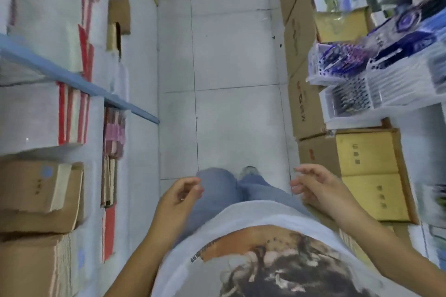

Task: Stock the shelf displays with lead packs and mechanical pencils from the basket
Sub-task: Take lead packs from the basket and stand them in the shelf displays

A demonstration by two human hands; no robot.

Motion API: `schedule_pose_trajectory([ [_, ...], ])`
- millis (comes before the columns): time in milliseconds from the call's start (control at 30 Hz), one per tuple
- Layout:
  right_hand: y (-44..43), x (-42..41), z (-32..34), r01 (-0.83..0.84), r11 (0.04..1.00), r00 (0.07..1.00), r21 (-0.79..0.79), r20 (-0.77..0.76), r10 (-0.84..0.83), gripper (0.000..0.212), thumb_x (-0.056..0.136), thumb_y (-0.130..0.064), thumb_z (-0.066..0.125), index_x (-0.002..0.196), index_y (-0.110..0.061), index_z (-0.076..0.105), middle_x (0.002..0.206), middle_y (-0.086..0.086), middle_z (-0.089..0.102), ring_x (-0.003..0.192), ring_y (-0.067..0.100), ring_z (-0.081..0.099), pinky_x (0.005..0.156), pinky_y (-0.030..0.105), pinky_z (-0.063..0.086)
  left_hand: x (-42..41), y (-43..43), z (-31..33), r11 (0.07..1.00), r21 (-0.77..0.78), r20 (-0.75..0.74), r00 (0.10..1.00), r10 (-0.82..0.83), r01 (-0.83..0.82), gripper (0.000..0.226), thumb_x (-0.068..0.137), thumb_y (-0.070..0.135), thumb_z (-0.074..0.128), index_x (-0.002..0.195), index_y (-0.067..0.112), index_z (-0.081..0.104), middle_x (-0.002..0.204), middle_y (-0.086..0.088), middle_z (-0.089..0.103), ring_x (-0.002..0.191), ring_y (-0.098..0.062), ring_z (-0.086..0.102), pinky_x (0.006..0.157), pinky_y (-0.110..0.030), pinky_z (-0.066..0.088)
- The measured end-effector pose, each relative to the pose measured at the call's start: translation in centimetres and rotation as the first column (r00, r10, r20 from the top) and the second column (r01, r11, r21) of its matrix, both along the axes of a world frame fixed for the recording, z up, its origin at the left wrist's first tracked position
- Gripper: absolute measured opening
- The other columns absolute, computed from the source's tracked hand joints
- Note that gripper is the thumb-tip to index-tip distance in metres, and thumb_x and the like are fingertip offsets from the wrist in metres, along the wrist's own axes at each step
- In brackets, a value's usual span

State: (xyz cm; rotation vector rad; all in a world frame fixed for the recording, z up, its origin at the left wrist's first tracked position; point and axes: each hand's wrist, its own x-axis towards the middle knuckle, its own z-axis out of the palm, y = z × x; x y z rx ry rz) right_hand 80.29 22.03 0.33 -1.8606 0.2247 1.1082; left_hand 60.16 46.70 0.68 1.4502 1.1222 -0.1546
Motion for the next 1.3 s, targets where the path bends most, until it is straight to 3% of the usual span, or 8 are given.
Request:
schedule_pose_trajectory([
  [267,18.7,17.4,-1.3,-0.161,0.987,0.984,-0.002,0.071,0.16,0.015,0.095,-0.016,0.056,0.106,-0.024,0.063,0.086,-0.001,0.075,0.077,0.018,0.07,0.075,0.035,0.056,13.2,16.3,-1.9,0.995,0.067,0.006,0.998,0.069,-0.069,0.017,0.097,0.021,0.062,0.098,0.036,0.069,0.096,0.015,0.075,0.091,-0.003,0.07,0.084,-0.024,0.051],
  [433,27.8,25.9,-1.1,-0.084,0.996,0.994,-0.009,0.072,0.085,0.017,0.095,-0.018,0.054,0.107,-0.026,0.063,0.088,0.001,0.074,0.082,0.023,0.069,0.072,0.033,0.053,25.0,27.4,-2.6,0.996,0.081,0.058,0.998,-0.032,0.027,0.016,0.097,0.022,0.061,0.101,0.036,0.067,0.095,0.02,0.074,0.087,0.003,0.069,0.084,-0.023,0.05],
  [667,35.7,37.0,0.7,0.087,0.996,0.994,-0.028,0.066,-0.085,0.017,0.097,-0.009,0.051,0.107,-0.017,0.062,0.09,0.012,0.073,0.081,0.027,0.066,0.077,0.039,0.054,41.8,38.9,-1.8,0.989,0.049,0.107,0.984,-0.141,0.137,0.014,0.097,0.022,0.063,0.103,0.033,0.069,0.094,0.016,0.076,0.091,-0.004,0.071,0.088,-0.025,0.051],
  [800,40.4,45.8,-0.5,0.084,0.995,0.996,-0.05,0.048,-0.082,0.017,0.097,-0.004,0.05,0.107,-0.012,0.061,0.095,0.02,0.07,0.08,0.03,0.062,0.075,0.039,0.05,50.7,43.7,-2.7,0.993,0.058,0.118,0.987,-0.108,0.102,0.015,0.097,0.021,0.063,0.103,0.033,0.07,0.094,0.014,0.076,0.091,-0.004,0.071,0.088,-0.023,0.051],
  [900,44.6,53.3,-0.5,0.019,0.999,0.999,-0.046,0.04,-0.018,0.017,0.096,-0.009,0.053,0.109,-0.018,0.062,0.093,0.014,0.072,0.086,0.032,0.066,0.083,0.042,0.052,55.9,46.2,-2.5,0.998,0.052,0.112,0.993,-0.034,0.028,0.015,0.097,0.018,0.063,0.104,0.03,0.07,0.095,0.013,0.076,0.092,-0.004,0.07,0.087,-0.019,0.052],
  [1000,49.8,60.5,0.1,-0.087,0.996,0.995,-0.031,0.055,0.089,0.018,0.095,-0.01,0.055,0.107,-0.021,0.063,0.085,0.004,0.074,0.081,0.025,0.068,0.079,0.039,0.053,59.8,48.7,-1.8,0.999,0.027,0.098,0.995,0.034,-0.037,0.013,0.096,0.021,0.064,0.102,0.031,0.07,0.097,0.009,0.076,0.093,-0.006,0.07,0.083,-0.016,0.051],
  [1133,57.4,68.3,0.7,-0.199,0.98,0.977,-0.016,0.078,0.2,0.019,0.093,-0.01,0.055,0.103,-0.023,0.065,0.083,0.001,0.075,0.072,0.015,0.068,0.07,0.03,0.052,62.6,52.3,-1.3,0.994,0.038,0.08,0.992,0.103,-0.106,0.011,0.095,0.026,0.063,0.103,0.032,0.069,0.098,0.011,0.075,0.094,-0.005,0.069,0.086,-0.02,0.051],
  [1300,66.8,74.9,-0.8,-0.295,0.955,0.953,-0.012,0.069,0.295,0.018,0.092,-0.016,0.056,0.105,-0.024,0.065,0.087,0.001,0.075,0.077,0.016,0.071,0.075,0.034,0.056,66.7,59.0,-2.9,0.977,0.034,0.05,0.977,0.209,-0.21,0.012,0.097,0.018,0.063,0.102,0.026,0.069,0.094,0.007,0.076,0.089,-0.006,0.07,0.092,-0.031,0.053],
])
